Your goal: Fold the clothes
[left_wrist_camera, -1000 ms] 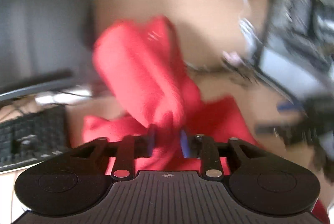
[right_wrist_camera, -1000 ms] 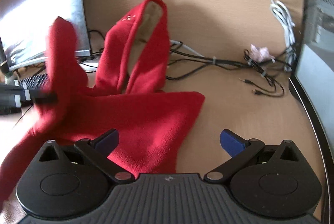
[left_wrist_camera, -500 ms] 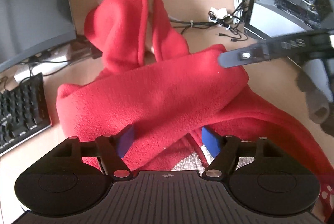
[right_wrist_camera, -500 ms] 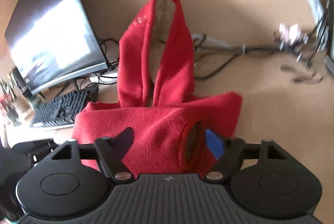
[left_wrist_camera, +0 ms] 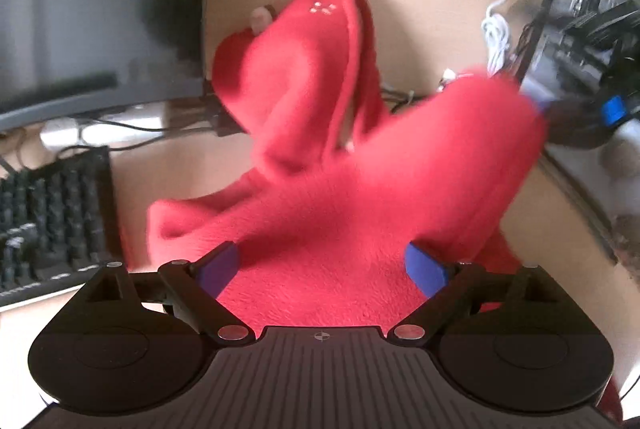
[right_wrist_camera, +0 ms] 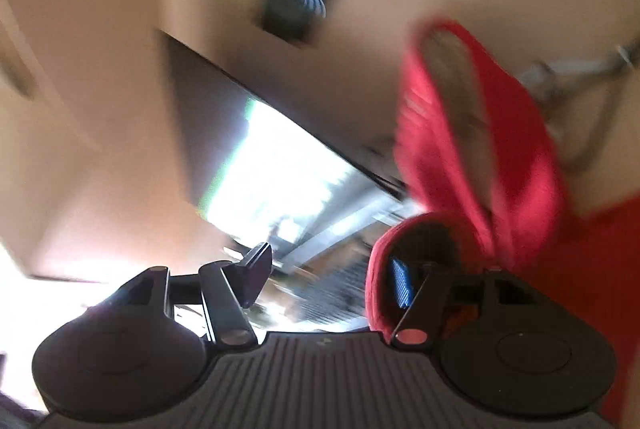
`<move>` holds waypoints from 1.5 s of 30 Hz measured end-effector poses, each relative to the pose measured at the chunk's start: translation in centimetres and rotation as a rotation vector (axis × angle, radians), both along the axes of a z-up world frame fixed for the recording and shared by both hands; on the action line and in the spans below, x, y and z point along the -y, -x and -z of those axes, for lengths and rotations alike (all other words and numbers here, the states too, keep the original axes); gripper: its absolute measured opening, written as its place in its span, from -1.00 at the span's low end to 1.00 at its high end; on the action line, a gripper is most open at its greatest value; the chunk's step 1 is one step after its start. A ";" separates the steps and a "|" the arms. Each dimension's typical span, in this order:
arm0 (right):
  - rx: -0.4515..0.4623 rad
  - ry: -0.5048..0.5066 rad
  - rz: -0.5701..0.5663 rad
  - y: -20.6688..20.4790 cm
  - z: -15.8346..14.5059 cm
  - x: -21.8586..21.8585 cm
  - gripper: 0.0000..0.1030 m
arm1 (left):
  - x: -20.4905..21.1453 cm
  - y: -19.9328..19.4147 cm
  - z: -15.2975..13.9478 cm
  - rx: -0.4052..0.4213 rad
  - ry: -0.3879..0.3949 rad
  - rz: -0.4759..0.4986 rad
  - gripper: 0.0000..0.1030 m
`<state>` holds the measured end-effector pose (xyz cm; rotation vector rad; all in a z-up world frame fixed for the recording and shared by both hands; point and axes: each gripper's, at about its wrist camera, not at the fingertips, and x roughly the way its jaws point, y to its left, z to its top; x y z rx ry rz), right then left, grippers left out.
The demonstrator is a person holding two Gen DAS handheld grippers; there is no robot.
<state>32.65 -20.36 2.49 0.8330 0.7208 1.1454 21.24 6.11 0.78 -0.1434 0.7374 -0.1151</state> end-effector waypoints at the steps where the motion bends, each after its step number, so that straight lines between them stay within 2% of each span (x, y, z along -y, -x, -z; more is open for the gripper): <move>1: 0.020 -0.037 -0.005 0.3 -0.8 0.7 0.31 | 0.3 -0.4 0.1 -0.002 0.012 0.014 0.83; 4: 0.092 0.059 0.010 1.6 -1.8 1.8 0.45 | 1.1 -1.3 0.5 -0.011 0.038 0.051 0.83; 6: 0.100 0.203 0.056 2.1 -1.3 2.3 0.49 | 1.5 -1.7 1.0 -0.032 0.022 0.053 0.83; 7: 0.095 0.310 0.105 2.1 -0.9 2.5 0.57 | 1.7 -1.9 1.3 -0.042 0.014 0.054 0.83; 10: 0.130 0.734 0.321 2.3 0.5 2.2 0.61 | 2.4 -2.4 2.1 -0.072 -0.009 0.057 0.84; 12: 0.179 0.883 0.381 2.6 1.2 1.7 0.63 | 2.8 -2.8 2.6 -0.092 -0.025 0.059 0.85; 13: 0.203 0.916 0.385 2.9 1.4 1.4 0.73 | 3.0 -3.0 2.9 -0.103 -0.032 0.060 0.86; 16: 0.249 0.927 0.357 3.5 1.7 -0.1 1.00 | 3.3 -3.2 3.2 -0.121 -0.040 0.056 0.87; 19: 0.302 0.962 0.332 3.8 1.9 -1.3 1.00 | 3.3 -3.3 3.2 -0.126 -0.042 0.047 0.87; 21: 0.361 1.083 0.342 3.5 2.6 -3.0 1.00 | 3.4 -3.1 2.9 -0.128 -0.044 0.036 0.87; 23: 0.428 1.256 0.339 3.5 4.6 -4.4 1.00 | 3.3 -2.7 2.3 -0.120 -0.038 0.032 0.87; 24: 0.454 1.299 0.324 3.7 5.6 -4.6 1.00 | 3.3 -2.4 2.1 -0.114 -0.031 0.032 0.88; 29: 0.503 1.288 0.322 4.3 5.7 -4.4 1.00 | 2.9 -1.8 1.6 -0.112 0.001 0.033 0.89; 32: 0.484 1.267 0.304 3.8 5.8 -3.9 1.00 | 2.7 -2.5 2.8 -0.151 0.000 0.018 0.90; 36: 0.471 1.267 0.315 4.0 6.0 -4.1 1.00 | 2.8 -2.8 3.4 -0.150 0.017 0.011 0.98; 42: 0.535 1.302 0.344 5.1 6.4 -5.1 1.00 | 3.0 -2.8 3.4 -0.145 0.008 0.002 1.00; 45: 0.579 1.291 0.313 5.2 6.1 -4.9 1.00 | 3.3 -2.5 2.9 -0.141 -0.005 -0.012 1.00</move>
